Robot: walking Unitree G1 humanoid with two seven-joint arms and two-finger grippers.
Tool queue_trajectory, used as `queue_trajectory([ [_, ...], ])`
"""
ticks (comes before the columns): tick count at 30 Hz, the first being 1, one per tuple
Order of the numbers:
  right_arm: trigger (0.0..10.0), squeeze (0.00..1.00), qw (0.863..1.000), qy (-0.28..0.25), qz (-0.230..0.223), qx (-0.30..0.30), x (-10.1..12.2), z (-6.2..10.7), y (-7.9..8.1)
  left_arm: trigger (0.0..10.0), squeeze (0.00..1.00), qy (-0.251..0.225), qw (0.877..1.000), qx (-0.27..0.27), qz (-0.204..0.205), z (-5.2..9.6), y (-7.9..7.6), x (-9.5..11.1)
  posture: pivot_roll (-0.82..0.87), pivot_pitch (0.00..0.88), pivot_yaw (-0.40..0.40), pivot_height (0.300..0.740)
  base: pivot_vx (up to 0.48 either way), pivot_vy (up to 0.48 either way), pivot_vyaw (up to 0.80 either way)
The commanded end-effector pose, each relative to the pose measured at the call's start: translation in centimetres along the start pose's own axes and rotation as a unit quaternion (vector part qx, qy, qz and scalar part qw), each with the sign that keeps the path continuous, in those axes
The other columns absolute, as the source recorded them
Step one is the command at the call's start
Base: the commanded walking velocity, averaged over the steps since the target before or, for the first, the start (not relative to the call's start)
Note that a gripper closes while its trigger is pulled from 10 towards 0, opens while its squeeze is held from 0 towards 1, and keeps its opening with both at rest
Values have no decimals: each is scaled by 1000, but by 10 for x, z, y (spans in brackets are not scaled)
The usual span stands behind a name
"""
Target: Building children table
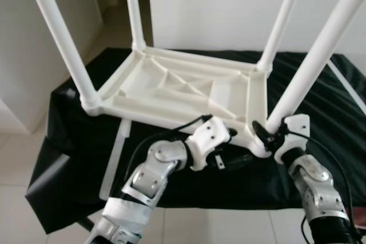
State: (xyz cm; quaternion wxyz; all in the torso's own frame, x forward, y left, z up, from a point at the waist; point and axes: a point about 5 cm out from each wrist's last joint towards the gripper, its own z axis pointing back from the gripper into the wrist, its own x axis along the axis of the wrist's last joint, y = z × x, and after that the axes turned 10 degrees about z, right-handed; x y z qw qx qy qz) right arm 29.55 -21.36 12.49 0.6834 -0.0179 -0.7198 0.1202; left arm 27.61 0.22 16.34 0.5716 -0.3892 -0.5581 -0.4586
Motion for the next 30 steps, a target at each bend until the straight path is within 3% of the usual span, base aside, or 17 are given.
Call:
queue_trajectory([
  [1,10000,0,999,22,-21,-20,-7,2,2,10000,0,-1,1000,9,-8,-3,2,2,2,0,-2,740,0,0,0],
  [2,10000,0,999,22,-21,-20,-7,2,2,10000,0,-1,1000,9,-8,-3,2,2,2,0,-2,740,0,0,0],
  [5,10000,0,993,38,-57,-99,-1,1,10,10000,0,-1,1000,6,-7,-4,0,1,-2,0,-5,740,0,0,0],
  [8,10000,0,989,46,-64,-122,-1,1,12,10000,0,0,1000,5,-7,-3,0,0,-2,0,-5,740,0,0,0],
  [10,10000,0,978,77,-58,-187,-3,3,16,10000,0,-1,1000,7,-5,-3,0,-1,7,0,-23,740,0,0,0],
  [12,10000,0,978,77,-58,-187,-3,3,16,10000,0,-1,1000,7,-5,-3,0,-1,7,0,-23,740,0,0,0],
  [13,10000,0,971,92,-52,-214,-5,5,18,10000,0,-1,1000,9,-3,-3,0,-1,11,0,-29,740,0,0,0],
  [15,10000,0,941,125,-52,-311,-10,13,22,10000,0,-2,1000,13,-1,-2,-1,-2,24,0,-42,740,0,0,0],
  [16,10000,0,941,125,-52,-311,-10,13,22,10000,0,-2,1000,13,-1,-2,-1,-2,24,0,-42,740,0,0,0],
  [18,10000,0,921,135,-62,-360,-11,18,26,10000,0,-3,1000,15,1,-2,-2,-3,34,0,-49,740,0,0,0],
  [30,10000,0,932,136,-56,-332,-5,11,31,10000,0,0,1000,19,4,-1,-3,-6,36,0,-56,740,0,0,0],
])
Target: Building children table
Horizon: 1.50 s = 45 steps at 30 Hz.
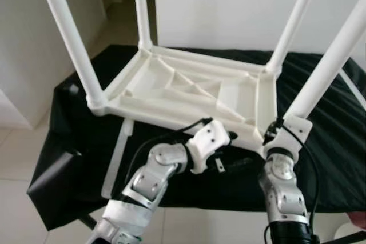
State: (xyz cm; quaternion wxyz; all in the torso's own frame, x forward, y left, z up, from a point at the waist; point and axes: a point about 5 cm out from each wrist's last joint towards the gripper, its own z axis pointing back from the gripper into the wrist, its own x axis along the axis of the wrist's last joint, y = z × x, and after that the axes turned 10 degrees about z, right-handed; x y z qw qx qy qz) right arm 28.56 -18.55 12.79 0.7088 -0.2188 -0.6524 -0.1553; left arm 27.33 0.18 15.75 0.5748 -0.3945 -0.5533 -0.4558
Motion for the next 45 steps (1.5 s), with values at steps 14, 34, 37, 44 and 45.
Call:
queue_trajectory([
  [14,10000,1000,999,2,-7,48,-6,0,-6,10000,0,-2,1000,19,-2,-1,-2,0,26,0,-50,740,0,0,0],
  [34,10000,0,928,-78,106,349,-7,-16,-44,10000,0,-1,1000,17,-5,-1,-1,1,20,0,-46,740,0,0,0],
  [37,10000,0,919,-89,122,364,-4,-23,-47,10000,0,-2,1000,17,-6,-1,0,1,20,0,-45,740,0,0,0],
  [44,0,0,907,-90,142,387,-5,-31,-50,10000,0,-4,1000,18,-7,-2,0,3,22,0,-51,740,0,0,0],
  [45,0,0,905,-87,144,391,-6,-32,-51,10000,0,-5,1000,18,-8,-2,0,3,23,0,-53,740,0,0,0],
])
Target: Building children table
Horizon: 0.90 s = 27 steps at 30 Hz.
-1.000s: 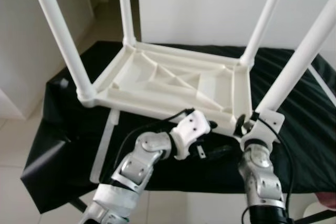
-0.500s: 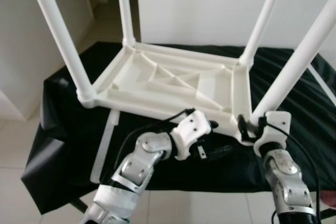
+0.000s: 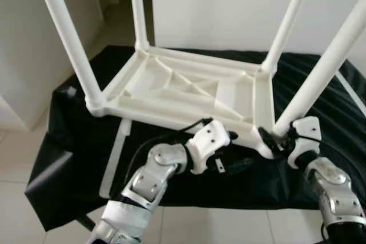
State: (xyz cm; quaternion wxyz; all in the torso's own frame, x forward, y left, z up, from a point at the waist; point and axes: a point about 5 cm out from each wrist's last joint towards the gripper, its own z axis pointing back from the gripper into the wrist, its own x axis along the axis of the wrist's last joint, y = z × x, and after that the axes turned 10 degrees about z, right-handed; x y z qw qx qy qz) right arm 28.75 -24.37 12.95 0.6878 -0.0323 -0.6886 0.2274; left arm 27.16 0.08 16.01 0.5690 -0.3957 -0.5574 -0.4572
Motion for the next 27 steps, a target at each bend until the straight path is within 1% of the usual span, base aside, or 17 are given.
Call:
queue_trajectory([
  [1,0,0,1000,7,3,10,-4,1,0,10000,0,1,1000,20,-4,-2,2,0,23,0,-53,740,0,0,0],
  [5,0,0,1000,7,1,12,-5,1,0,10000,0,0,1000,22,-3,-2,2,0,24,0,-57,740,0,0,0],
  [7,0,0,999,13,-11,32,-10,5,5,10000,0,-1,1000,23,-1,-3,1,-1,25,0,-61,740,0,0,0],
  [10,0,0,999,13,-12,35,-11,6,5,10000,0,-1,1000,23,-1,-3,1,-1,25,0,-61,740,0,0,0],
  [11,0,0,999,17,-19,33,-12,7,6,10000,0,0,1000,23,-1,-2,1,-1,25,0,-63,740,0,0,0],
  [12,706,0,999,20,-26,30,-12,8,6,10000,0,0,1000,24,-1,-2,1,-1,23,0,-61,740,0,0,0],
  [13,9608,0,999,22,-31,26,-13,8,6,10000,0,0,1000,24,0,-2,2,-1,23,0,-59,740,0,0,0],
  [14,10000,0,999,23,-42,15,-12,8,6,10000,0,0,1000,24,0,-2,1,-1,22,0,-60,740,0,0,0],
  [16,10000,0,999,25,-48,6,-11,7,6,10000,0,0,1000,23,0,-2,1,-1,20,0,-58,740,0,0,0],
  [20,10000,0,996,28,-70,-38,-9,4,5,10000,0,1,1000,21,1,-2,0,-2,13,0,-54,740,0,0,0],
  [21,10000,0,993,45,-76,-72,-12,2,8,10000,0,1,1000,19,1,-3,-1,-2,8,0,-51,740,0,0,0],
  [23,10000,0,992,49,-77,-82,-13,1,9,10000,0,1,1000,18,1,-3,-1,-2,8,0,-51,740,0,0,0],
  [27,10000,0,984,71,-98,-131,-13,-3,15,10000,0,0,1000,17,1,-4,0,-1,4,0,-48,740,0,0,0],
])
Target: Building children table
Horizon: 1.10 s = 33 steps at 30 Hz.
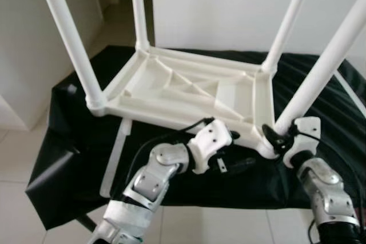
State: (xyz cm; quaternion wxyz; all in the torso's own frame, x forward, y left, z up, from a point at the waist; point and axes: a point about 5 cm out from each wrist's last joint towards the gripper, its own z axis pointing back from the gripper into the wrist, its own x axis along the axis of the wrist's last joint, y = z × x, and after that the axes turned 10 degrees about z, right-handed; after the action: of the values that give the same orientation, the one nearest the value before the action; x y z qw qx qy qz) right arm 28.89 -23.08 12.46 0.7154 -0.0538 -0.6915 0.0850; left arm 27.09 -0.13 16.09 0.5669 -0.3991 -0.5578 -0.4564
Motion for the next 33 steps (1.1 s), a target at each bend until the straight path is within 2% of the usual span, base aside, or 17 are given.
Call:
queue_trajectory([
  [1,10000,0,998,51,-5,-44,-13,1,1,10000,0,1,1000,20,1,-1,1,-1,4,0,-49,740,0,0,0],
  [4,10000,0,996,62,-3,-70,-13,0,4,10000,0,-2,1000,21,2,-1,2,0,7,0,-51,740,0,0,0],
  [7,10000,0,988,75,-37,-131,-11,-2,14,10000,0,-2,1000,20,1,-1,0,-1,10,0,-55,740,0,0,0],
  [11,10000,0,980,84,-52,-170,-11,-2,24,10000,0,-5,1000,23,5,0,1,0,11,0,-56,740,0,0,0],
  [12,10000,0,973,90,-61,-205,-10,-2,30,10000,0,-7,1000,24,6,0,1,0,12,0,-58,740,0,0,0],
  [14,10000,0,969,92,-65,-218,-10,-2,32,10000,0,-7,1000,24,6,0,1,0,13,0,-58,740,0,0,0],
  [19,10000,0,942,105,-87,-307,-7,-1,37,10000,0,-8,1000,25,7,-1,1,0,18,0,-62,740,0,0,0],
  [20,10000,0,951,82,-99,-280,1,-8,49,10000,0,-9,1000,25,8,-1,0,1,27,0,-67,740,0,0,0],
  [23,10000,0,958,65,-105,-261,6,-9,51,10000,0,-10,1000,28,8,0,0,1,32,0,-71,740,0,0,0],
  [26,10000,0,956,71,-109,-264,3,-6,49,10000,0,-8,999,34,7,2,2,0,35,0,-71,740,0,0,0],
  [30,10000,0,960,61,-106,-252,7,-8,56,10000,0,-7,999,36,8,3,4,0,32,0,-60,740,0,0,0],
  [31,10000,55,960,58,-107,-253,8,-9,56,10000,0,-7,999,36,8,3,3,1,32,0,-60,740,0,0,0],
  [32,10000,55,960,56,-108,-254,9,-9,56,10000,0,-7,999,35,8,2,3,1,32,0,-60,740,0,0,0],
  [33,10000,471,959,55,-109,-255,9,-9,56,10000,0,-8,999,35,8,2,3,1,30,0,-61,740,0,0,0],
])
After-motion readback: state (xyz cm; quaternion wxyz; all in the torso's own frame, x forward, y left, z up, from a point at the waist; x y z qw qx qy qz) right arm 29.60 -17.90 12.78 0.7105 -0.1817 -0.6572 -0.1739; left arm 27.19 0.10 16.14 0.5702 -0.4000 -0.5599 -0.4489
